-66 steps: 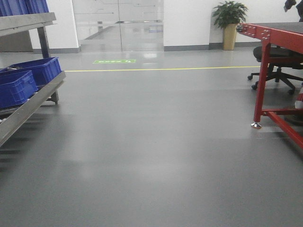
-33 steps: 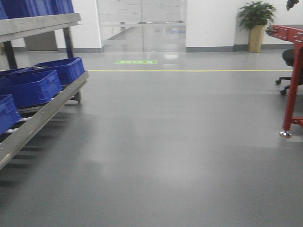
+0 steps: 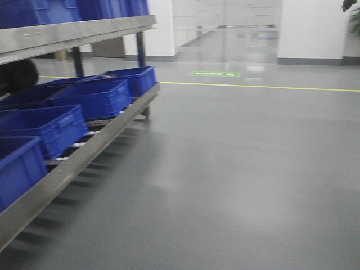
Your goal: Move two blue bins to right shelf middle
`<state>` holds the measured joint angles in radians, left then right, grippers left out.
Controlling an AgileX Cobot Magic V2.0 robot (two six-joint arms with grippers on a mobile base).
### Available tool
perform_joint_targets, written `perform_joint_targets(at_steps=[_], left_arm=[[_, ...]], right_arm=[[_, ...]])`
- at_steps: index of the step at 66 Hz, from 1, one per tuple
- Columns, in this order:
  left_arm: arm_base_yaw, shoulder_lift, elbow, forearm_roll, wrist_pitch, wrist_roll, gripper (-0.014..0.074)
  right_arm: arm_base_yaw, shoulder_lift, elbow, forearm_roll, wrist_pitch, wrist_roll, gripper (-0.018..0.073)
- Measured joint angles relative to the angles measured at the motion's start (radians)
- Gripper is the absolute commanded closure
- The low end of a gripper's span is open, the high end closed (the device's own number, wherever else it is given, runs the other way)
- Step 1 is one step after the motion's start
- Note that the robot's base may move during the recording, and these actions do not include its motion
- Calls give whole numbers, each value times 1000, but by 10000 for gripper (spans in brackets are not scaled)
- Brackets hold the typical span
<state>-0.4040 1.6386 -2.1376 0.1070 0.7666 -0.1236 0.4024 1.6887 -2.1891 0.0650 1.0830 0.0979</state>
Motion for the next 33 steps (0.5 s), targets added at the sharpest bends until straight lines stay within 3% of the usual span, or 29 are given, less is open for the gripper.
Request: perform_joint_targets(at_steps=[33], left_arm=[[2, 0, 0, 2, -12, 0, 707]], right_arm=[[0, 0, 0, 6, 0, 0, 713]])
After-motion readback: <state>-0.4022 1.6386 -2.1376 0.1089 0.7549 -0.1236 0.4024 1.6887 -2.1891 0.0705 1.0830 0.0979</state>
